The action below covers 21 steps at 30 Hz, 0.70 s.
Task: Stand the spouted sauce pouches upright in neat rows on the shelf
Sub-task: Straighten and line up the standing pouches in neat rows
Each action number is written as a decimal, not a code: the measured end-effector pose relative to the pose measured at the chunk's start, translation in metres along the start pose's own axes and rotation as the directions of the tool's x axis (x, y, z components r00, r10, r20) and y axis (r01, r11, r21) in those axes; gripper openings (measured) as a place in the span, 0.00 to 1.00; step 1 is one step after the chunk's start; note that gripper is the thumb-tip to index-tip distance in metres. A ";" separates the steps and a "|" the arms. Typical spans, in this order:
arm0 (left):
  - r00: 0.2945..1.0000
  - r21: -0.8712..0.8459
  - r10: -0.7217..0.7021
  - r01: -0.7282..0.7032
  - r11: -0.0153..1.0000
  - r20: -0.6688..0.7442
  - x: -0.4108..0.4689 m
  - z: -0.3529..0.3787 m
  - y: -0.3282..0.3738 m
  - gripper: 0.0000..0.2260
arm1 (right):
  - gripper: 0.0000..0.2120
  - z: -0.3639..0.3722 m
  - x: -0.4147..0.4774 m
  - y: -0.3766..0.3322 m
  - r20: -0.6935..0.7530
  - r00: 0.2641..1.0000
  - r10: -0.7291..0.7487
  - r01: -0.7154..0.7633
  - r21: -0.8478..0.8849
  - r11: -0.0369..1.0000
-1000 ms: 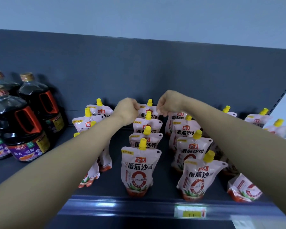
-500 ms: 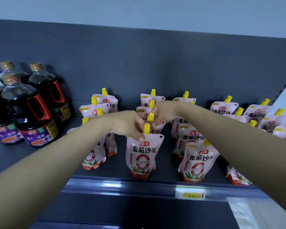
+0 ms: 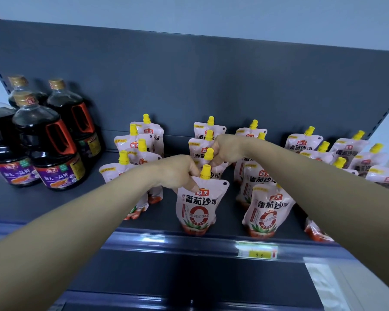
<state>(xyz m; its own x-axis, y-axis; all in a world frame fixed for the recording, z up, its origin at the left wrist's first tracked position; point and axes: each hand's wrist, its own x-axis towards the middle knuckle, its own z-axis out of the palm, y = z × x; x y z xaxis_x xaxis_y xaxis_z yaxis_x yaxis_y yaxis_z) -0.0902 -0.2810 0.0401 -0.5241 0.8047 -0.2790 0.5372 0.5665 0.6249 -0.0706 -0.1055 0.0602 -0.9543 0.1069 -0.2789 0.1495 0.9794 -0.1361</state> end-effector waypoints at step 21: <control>0.852 -0.069 -0.018 -0.022 0.997 -0.523 -0.065 -0.087 -0.042 0.04 | 0.13 -0.042 -0.002 -0.091 -0.111 0.971 -0.210 0.230 0.205 0.951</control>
<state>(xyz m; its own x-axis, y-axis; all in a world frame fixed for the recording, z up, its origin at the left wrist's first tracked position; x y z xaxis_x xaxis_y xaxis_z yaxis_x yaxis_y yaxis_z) -0.1361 -0.3731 0.0953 -0.8017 0.5829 0.1324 0.5014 0.5353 0.6797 -0.0928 -0.1877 0.1134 -0.9872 -0.0832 -0.1363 -0.0239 0.9210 -0.3888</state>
